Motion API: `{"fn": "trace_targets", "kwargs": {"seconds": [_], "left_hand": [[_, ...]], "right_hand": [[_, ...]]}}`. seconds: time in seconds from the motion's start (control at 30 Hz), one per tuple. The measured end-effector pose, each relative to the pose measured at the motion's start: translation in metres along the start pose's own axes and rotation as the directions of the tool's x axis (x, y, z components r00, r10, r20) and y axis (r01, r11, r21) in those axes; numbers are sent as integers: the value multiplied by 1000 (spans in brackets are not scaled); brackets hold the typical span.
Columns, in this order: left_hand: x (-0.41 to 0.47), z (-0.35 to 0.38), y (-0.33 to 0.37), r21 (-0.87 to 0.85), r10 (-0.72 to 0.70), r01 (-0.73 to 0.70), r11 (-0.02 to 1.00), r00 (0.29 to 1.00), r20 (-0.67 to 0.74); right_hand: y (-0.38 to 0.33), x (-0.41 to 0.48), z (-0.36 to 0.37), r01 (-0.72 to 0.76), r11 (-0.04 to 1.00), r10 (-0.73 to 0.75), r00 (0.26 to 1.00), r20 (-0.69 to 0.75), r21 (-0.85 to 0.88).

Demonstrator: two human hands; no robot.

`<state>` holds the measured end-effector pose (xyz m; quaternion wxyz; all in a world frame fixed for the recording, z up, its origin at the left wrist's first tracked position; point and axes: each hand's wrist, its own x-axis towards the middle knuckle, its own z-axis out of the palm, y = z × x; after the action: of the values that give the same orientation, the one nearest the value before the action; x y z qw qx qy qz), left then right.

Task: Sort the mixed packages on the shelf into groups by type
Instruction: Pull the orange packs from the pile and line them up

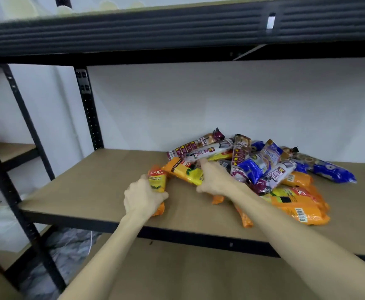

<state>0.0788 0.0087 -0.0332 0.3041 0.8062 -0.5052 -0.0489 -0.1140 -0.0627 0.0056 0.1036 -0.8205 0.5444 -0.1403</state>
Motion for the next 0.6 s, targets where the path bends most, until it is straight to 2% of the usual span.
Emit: {"fn": "trace_targets", "kwargs": {"seconds": [0.17,0.3,0.5,0.6], "left_hand": [[27,-38,-76,-41,-15,12,999,998,-58],[51,-69,-126,-35,-43,40,999,997,-72],[84,-94,-183,-48,-87,83,995,990,-107],[95,-99,-196,-33,-62,59,998,992,-112]], "right_hand": [[-46,35,11,336,927,-300,931,209,-165],[-112,66,38,531,830,-475,834,281,-172],[-187,95,86,598,800,-562,775,288,-49],[-207,109,103,609,793,-590,769,247,-2]]}}
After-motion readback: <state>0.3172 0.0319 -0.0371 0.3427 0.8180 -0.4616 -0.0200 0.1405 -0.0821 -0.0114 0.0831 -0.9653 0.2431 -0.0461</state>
